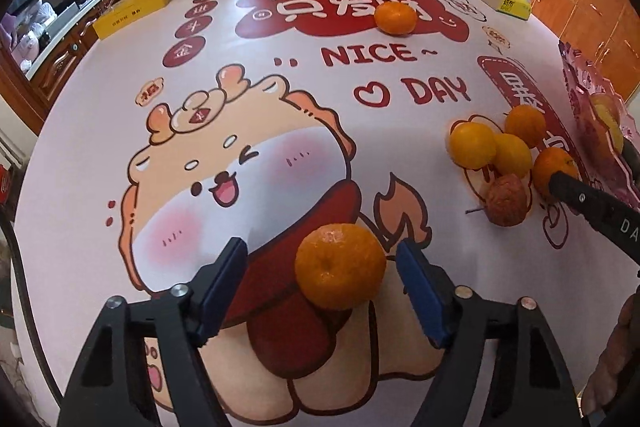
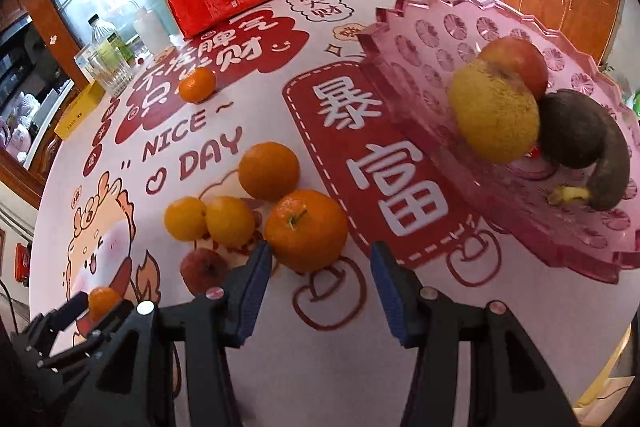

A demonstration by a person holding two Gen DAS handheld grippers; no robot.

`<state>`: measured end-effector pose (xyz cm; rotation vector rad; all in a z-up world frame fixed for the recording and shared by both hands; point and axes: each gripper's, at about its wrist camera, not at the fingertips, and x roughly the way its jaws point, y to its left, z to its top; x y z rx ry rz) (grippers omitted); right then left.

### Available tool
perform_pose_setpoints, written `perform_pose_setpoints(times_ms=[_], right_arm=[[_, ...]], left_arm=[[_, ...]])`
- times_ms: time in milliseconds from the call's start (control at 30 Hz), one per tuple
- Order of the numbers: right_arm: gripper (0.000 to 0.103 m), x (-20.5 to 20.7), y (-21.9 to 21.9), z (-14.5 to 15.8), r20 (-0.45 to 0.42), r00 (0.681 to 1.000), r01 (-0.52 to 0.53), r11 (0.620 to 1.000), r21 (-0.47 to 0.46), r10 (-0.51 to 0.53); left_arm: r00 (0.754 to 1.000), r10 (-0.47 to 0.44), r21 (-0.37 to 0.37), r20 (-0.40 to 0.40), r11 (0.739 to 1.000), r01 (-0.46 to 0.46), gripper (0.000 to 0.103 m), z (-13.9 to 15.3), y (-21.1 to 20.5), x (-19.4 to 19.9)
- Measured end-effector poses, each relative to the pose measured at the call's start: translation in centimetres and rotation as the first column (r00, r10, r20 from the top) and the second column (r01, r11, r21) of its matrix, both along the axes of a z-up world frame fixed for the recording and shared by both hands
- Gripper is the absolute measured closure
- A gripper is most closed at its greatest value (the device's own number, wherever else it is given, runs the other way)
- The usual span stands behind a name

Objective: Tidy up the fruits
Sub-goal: 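Grasp a mandarin with the left tool while the right tool grasps another mandarin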

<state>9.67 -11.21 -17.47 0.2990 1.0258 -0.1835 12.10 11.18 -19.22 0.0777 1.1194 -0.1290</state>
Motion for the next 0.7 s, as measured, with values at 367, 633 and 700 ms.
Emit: perform_pose_setpoints(times_ms=[367, 633, 700], right_arm=[[0.056, 1.3, 0.5, -1.0, -0.018, 0.999, -0.042, 0.999, -0.002, 0.042], [0.058, 1.2, 0.6, -0.8, -0.029, 0.995, -0.099, 0.995, 0.01, 0.099], [0.059, 1.1, 0.7, -0.6, -0.025, 0.992, -0.12, 0.993, 0.01, 0.12]], left_arm=[[1.0, 0.028, -0.036, -0.005, 0.999, -0.028, 0.056, -0.2, 0.1, 0.4], [0.996, 0.081, -0.094, -0.029, 0.992, -0.084, 0.064, 0.0, 1.1, 0.3], [0.995, 0.094, -0.089, -0.042, 0.991, -0.097, 0.064, 0.0, 1.1, 0.3]])
